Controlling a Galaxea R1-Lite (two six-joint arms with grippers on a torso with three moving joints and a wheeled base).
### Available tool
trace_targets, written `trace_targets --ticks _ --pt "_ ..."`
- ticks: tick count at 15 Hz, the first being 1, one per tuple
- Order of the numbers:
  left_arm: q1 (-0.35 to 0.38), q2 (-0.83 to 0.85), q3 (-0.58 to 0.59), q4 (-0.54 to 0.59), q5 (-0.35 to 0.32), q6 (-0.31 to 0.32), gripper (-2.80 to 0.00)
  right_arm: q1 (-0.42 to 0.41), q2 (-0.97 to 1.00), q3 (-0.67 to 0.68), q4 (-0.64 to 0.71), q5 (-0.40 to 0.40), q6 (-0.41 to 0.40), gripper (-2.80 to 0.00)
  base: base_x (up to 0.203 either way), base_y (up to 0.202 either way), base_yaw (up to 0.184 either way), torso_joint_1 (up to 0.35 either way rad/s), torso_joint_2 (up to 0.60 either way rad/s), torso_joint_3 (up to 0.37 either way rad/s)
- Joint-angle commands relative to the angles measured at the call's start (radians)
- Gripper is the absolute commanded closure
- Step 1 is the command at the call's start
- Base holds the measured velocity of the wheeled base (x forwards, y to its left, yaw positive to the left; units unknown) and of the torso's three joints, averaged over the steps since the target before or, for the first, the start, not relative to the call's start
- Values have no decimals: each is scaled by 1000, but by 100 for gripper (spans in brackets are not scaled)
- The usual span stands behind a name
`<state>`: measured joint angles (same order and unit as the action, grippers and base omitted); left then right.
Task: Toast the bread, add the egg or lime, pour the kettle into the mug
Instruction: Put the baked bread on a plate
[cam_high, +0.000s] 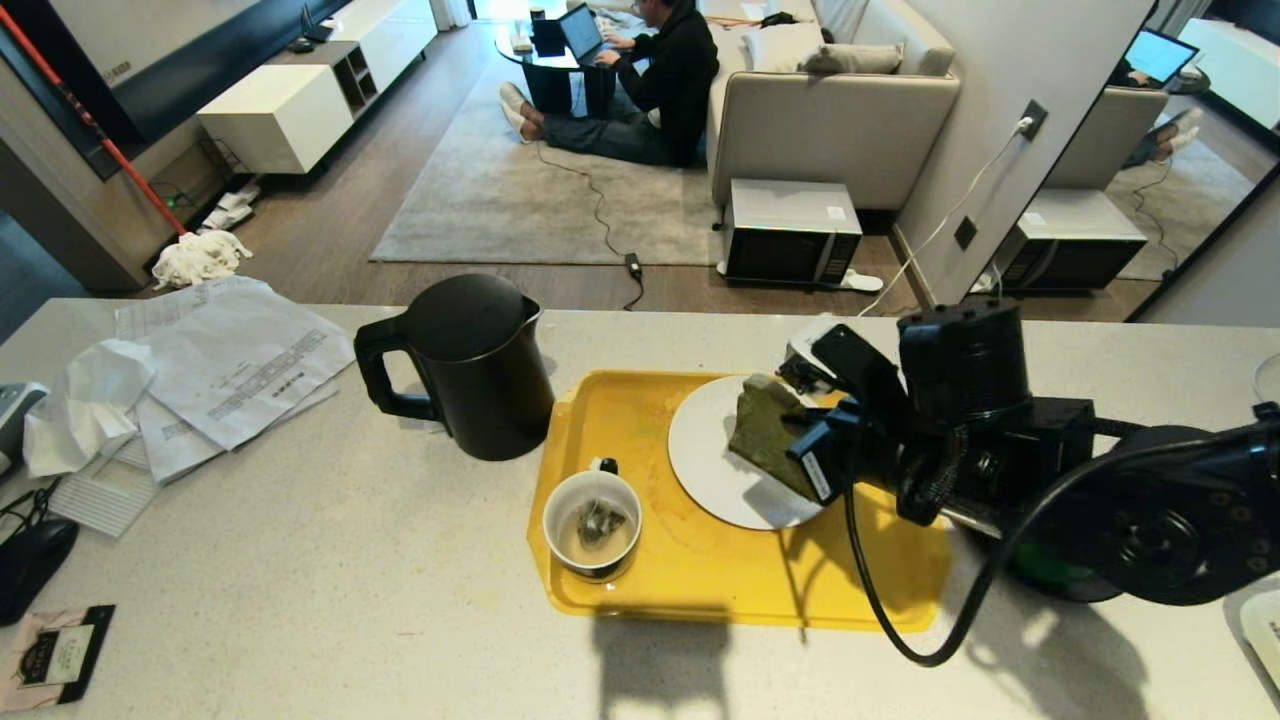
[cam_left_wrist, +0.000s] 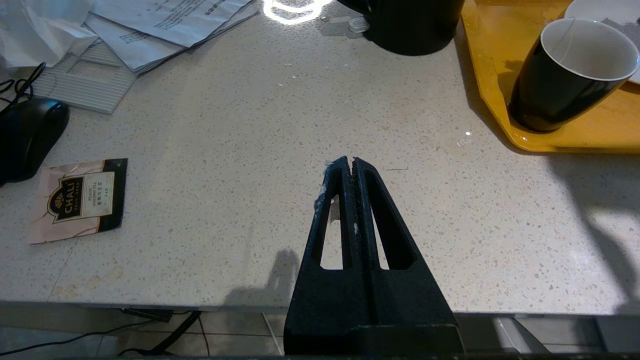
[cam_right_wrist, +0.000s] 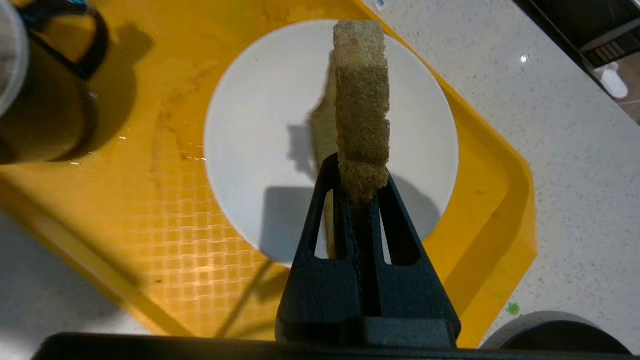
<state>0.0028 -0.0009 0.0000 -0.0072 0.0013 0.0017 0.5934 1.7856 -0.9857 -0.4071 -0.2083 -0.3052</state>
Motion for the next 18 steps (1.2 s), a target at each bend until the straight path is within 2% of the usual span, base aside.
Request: trace_targets --ticks 1,4,8,10,15,18 --pt "0 1 0 0 0 0 0 43 -83 12 -2 -6 53 0 0 0 0 0 0 0" --pt "0 1 0 0 0 0 0 88 -53 -21 0 -32 188 0 0 0 0 0 0 0" --pt "0 1 0 0 0 0 0 87 51 -148 10 -43 319 0 0 0 0 0 0 0" --pt "0 1 0 0 0 0 0 87 82 -194 61 -45 378 0 0 0 0 0 0 0" --pt "0 1 0 0 0 0 0 70 146 -190 74 -40 456 0 0 0 0 0 0 0" --pt "0 1 0 0 0 0 0 31 167 -166 90 -37 466 0 0 0 0 0 0 0"
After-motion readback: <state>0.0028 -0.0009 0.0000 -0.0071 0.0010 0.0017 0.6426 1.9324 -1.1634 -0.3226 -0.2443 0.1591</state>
